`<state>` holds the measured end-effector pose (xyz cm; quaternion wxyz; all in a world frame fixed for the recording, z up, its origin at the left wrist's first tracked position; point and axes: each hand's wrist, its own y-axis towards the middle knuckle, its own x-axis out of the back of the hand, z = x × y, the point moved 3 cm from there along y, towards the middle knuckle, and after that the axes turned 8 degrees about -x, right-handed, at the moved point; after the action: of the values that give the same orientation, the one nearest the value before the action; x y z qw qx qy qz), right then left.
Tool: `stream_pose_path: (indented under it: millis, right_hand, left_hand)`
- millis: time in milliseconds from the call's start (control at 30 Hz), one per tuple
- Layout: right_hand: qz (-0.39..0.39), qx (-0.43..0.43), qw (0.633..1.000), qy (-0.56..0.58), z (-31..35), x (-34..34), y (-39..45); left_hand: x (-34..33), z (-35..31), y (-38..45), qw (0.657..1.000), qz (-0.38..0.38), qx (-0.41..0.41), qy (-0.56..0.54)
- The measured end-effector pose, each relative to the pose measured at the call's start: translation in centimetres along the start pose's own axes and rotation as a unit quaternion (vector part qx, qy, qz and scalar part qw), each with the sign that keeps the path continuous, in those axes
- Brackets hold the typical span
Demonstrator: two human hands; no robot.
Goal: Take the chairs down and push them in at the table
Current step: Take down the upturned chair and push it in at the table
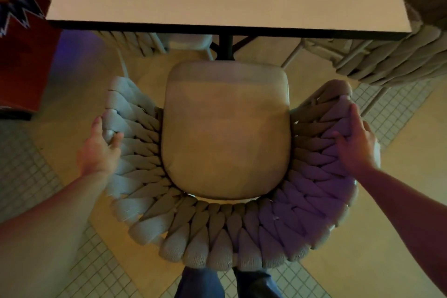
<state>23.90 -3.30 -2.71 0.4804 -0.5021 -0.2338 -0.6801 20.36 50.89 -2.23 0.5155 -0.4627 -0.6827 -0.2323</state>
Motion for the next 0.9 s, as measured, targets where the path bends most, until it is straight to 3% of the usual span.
stream_pose_path:
  millis: [900]
  right_hand:
    - [-0.011,-0.026,1.0,-0.002,0.3,-0.3,-1.0]
  left_hand:
    - [0.5,0.7,-0.3,1.0,0.002,-0.012,0.003]
